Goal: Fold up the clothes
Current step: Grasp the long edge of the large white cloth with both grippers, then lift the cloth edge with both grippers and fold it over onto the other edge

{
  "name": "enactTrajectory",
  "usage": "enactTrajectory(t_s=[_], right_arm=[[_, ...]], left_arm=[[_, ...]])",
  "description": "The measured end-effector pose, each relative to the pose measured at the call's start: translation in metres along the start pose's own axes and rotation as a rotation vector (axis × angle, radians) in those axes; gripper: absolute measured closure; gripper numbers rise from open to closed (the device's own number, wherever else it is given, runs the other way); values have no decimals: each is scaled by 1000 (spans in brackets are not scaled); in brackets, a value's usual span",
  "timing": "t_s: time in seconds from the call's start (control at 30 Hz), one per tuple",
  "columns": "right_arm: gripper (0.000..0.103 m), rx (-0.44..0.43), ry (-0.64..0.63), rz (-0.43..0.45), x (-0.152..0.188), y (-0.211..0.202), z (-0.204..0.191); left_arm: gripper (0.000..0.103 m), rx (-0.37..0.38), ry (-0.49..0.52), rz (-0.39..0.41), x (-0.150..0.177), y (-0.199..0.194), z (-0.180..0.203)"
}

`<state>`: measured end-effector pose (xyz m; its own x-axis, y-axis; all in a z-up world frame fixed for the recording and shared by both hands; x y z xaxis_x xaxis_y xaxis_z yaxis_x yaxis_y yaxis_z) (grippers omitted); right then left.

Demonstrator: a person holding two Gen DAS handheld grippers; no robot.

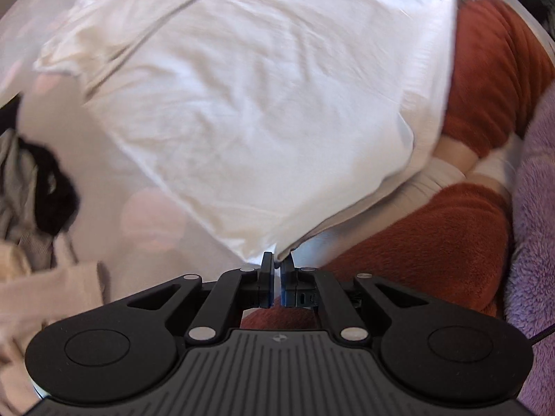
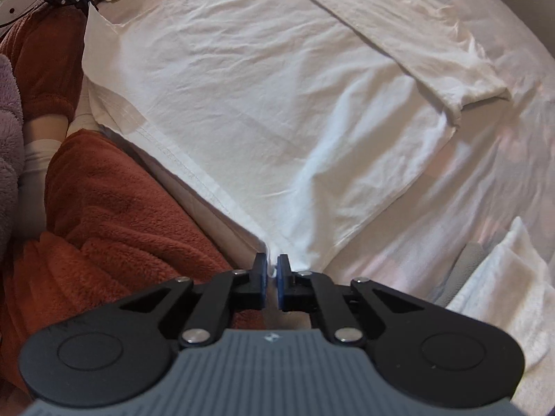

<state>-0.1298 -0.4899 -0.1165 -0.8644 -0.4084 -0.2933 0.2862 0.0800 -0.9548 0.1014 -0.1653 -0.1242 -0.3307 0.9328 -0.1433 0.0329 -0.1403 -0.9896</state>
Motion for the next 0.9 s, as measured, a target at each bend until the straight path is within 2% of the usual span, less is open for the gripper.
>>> enactTrajectory(t_s=[0.17, 0.43, 0.57, 0.67, 0.9], right_arm=[[97, 158, -24, 42, -12, -32, 5], [98, 415, -45, 98, -42, -80, 20], [98, 525, -35, 120, -64, -100, 38], [98, 576, -4, 131, -83, -108, 61], [98, 672, 47, 157, -139, -107, 123]], left_arm=[[102, -44, -178, 112, 5, -29, -26], [102, -136, -346, 322, -21, -91, -67], [102, -190, -366, 411, -47, -122, -89], [102, -226, -380, 456, -69, -138, -108], [102, -319, -450, 517, -130, -149, -164]])
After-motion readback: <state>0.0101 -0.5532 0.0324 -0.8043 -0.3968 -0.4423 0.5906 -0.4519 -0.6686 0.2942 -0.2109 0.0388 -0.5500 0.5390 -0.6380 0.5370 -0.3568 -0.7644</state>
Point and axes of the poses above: each gripper's, at about its wrist camera, not at the fingertips, and y roughly the way its jaws point, z to its right, x to its underside, the point moved 4 cm from there along y, roughly the way its jaws point, and after that the axes turned 1 degree about -y, right-handed, at the moved point
